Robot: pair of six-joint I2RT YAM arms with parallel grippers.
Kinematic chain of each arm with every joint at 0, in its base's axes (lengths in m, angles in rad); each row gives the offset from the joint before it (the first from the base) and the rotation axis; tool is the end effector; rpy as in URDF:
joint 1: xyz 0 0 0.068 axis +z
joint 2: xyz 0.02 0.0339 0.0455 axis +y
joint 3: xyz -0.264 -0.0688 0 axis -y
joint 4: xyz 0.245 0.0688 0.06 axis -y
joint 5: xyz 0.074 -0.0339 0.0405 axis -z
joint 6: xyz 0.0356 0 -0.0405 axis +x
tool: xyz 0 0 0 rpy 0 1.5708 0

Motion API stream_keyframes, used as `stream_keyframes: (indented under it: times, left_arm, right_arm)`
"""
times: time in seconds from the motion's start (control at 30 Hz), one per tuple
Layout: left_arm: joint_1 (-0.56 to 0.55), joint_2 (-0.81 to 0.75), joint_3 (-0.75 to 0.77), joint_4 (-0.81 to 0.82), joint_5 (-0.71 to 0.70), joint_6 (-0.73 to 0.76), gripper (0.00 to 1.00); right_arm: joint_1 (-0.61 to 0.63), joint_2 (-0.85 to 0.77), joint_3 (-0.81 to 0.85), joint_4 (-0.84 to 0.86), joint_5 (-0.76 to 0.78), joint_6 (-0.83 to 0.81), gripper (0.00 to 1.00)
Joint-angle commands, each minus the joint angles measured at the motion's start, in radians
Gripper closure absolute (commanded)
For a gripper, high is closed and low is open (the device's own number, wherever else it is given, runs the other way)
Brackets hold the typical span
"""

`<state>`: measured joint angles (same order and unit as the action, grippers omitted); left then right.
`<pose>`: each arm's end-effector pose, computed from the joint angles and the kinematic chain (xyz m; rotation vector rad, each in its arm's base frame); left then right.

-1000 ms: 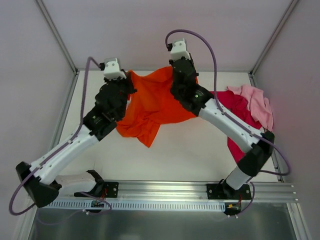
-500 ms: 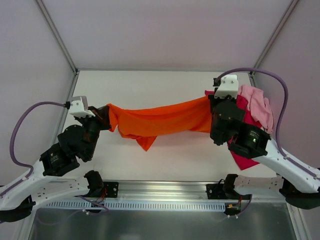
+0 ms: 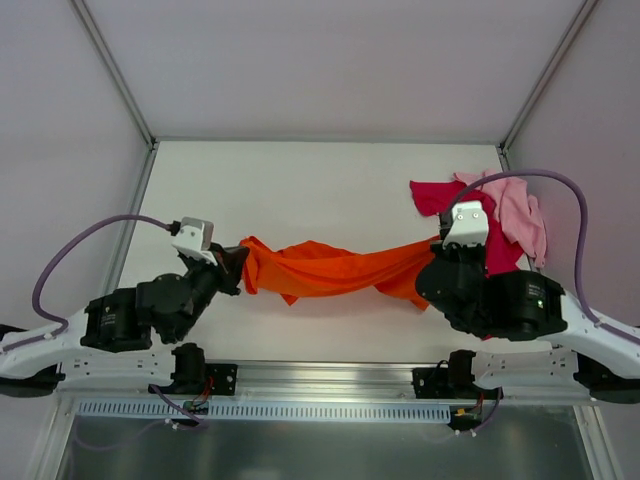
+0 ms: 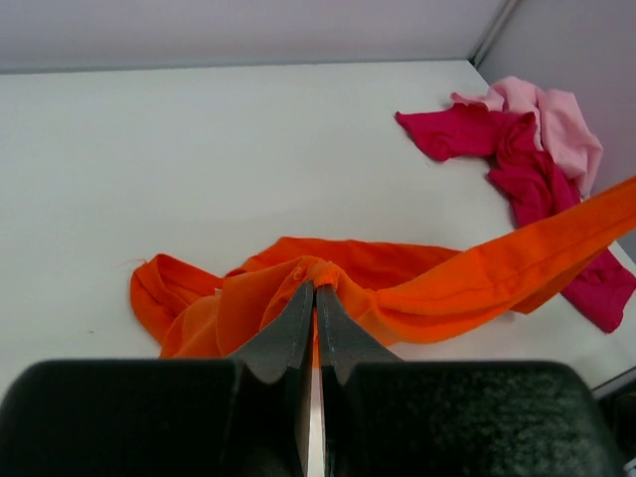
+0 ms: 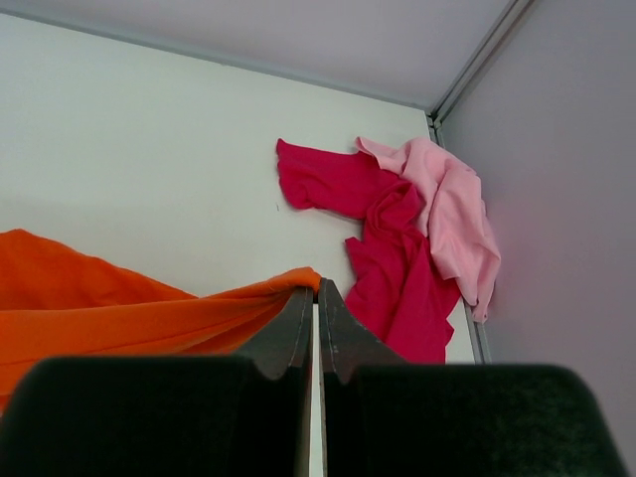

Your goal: Fold and stack the t-shirts

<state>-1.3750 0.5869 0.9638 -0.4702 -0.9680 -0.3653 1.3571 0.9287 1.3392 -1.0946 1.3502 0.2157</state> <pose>0.0482 -0.0921 0.3969 0.0961 1.6473 -0.5318 0.0607 0.1158 0.4260 -0.3549 1.6865 -0.3696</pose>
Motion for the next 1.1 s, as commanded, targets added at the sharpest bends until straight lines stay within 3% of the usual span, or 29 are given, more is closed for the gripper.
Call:
stream_keyframes:
  times: [0.0,0.03,0.07,0.13,0.2,0.23,0.3,0.43,0.6,0.73,0.83,0.93,1.0,1.07]
  left_arm:
    - [-0.113,0.04,0.038,-0.077,-0.162,-0.073,1.0]
    - [-0.219,0.056,0.042,-0.062,-0.216,-0.048,1.0]
    - [-0.27,0.104,0.046,-0.058,-0.367,-0.038,1.0]
    - [-0.323,0.178,0.074,-0.146,-0.44,-0.11,1.0]
    - [-0.329,0.304,0.174,-0.377,-0.442,-0.336,1.0]
    - [-0.346,0.382,0.241,-0.708,-0.443,-0.679,1.0]
    - [-0.369,0.448,0.272,-1.015,-0.44,-1.015,1.0]
    - [-0.4,0.427,0.146,-1.039,-0.413,-1.179,1.0]
    - [-0.398,0.389,0.141,-1.036,-0.409,-1.167,1.0]
    - [-0.4,0.438,0.315,-1.039,-0.443,-1.017,1.0]
    - [-0.395,0.388,0.331,-1.039,-0.475,-0.975,1.0]
    - [-0.303,0.298,0.285,-1.027,-0.474,-0.98,1.0]
    - [-0.216,0.219,0.233,-0.876,-0.462,-0.838,1.0]
    - [-0.197,0.167,0.201,-0.755,-0.437,-0.664,1.0]
  right_arm:
    - [0.016,-0.085,-0.032,-0.105,0.05,0.143,0.99]
    - [0.016,-0.124,-0.044,-0.085,0.05,0.123,0.99]
    - [0.016,-0.139,-0.058,-0.056,0.041,0.088,0.99]
    - [0.016,-0.162,-0.069,-0.031,0.037,0.061,0.99]
    - [0.016,-0.163,-0.072,-0.034,0.036,0.056,0.99]
    - [0.014,-0.154,-0.072,-0.048,0.035,0.069,0.99]
    - [0.016,-0.143,-0.074,-0.103,0.03,0.105,0.99]
    - [0.014,-0.139,-0.116,-0.133,0.026,0.149,0.99]
    - [0.016,-0.137,-0.117,-0.133,0.018,0.163,0.99]
    - [0.016,-0.103,-0.112,-0.096,0.026,0.151,0.99]
    - [0.016,-0.076,-0.107,-0.114,0.032,0.172,0.99]
    - [0.014,-0.067,-0.109,-0.093,0.027,0.177,0.99]
    - [0.014,-0.054,-0.11,-0.053,0.021,0.142,0.99]
    - [0.014,-0.047,-0.109,-0.038,0.018,0.126,0.99]
